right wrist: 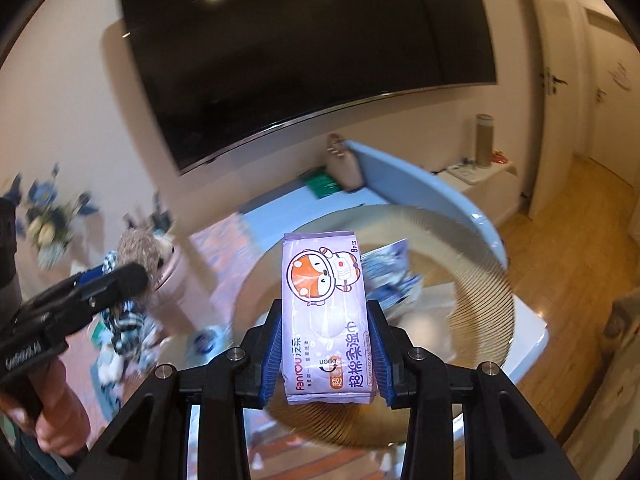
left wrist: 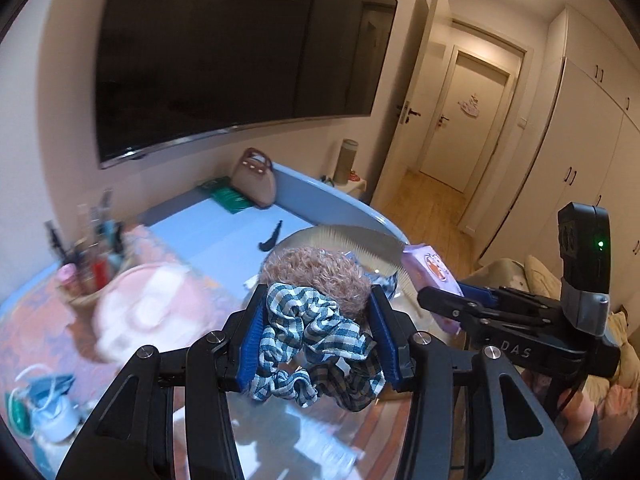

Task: Organize books
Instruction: 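Carry the scrunchie and wipes pack to the basket and open both grippers, then move both grippers back over the blanket toward the remaining items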

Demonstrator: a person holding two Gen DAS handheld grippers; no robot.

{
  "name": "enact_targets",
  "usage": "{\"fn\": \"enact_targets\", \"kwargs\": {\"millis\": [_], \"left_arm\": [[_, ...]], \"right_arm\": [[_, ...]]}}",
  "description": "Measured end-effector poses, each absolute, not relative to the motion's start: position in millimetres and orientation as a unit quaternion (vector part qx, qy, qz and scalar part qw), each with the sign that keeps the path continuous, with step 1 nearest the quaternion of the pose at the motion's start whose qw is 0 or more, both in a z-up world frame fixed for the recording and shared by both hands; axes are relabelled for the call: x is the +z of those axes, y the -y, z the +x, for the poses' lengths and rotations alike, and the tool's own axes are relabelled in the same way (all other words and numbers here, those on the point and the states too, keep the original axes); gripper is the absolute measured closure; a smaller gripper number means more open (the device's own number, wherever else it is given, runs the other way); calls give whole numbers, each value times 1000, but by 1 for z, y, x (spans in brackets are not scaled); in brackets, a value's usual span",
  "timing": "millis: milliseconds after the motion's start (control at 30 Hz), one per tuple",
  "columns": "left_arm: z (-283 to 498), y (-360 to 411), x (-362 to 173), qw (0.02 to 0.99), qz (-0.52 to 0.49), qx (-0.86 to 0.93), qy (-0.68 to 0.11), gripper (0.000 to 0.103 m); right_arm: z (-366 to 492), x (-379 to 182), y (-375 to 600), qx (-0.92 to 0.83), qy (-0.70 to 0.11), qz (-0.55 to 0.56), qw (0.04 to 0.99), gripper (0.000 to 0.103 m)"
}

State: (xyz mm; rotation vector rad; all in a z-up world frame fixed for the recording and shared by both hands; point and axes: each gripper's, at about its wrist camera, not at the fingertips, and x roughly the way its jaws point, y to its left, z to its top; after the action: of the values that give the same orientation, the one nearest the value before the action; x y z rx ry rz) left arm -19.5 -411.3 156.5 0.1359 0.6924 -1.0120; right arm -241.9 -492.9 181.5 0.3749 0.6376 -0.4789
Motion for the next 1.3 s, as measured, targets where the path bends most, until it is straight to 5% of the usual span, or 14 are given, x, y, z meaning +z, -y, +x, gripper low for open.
{"fn": "enact_targets", "kwargs": {"millis": [267, 367, 400, 433, 800, 1300], "left_arm": [[-12, 456, 128, 804, 74, -471, -355, 54], [-12, 462, 126, 806, 74, -468, -354, 37], [-12, 462, 127, 804, 72, -471, -355, 23], [-14, 460, 128, 804, 67, -472, -355, 21], [-44, 387, 165, 820, 60, -476, -311, 21], [-58, 152, 203, 905, -51, -335, -257, 21]], "right_arm": [[-226, 165, 534, -254, -316, 227, 885, 65], [-223, 162, 543, -256, -318, 233, 882, 63], [-221, 161, 546, -256, -319, 239, 881, 56], [-222, 161, 549, -256, -318, 247, 879, 53], [-235, 172, 514, -233, -312, 248, 887, 51], [-190, 196, 330, -86, -341, 116, 929, 51]]}}
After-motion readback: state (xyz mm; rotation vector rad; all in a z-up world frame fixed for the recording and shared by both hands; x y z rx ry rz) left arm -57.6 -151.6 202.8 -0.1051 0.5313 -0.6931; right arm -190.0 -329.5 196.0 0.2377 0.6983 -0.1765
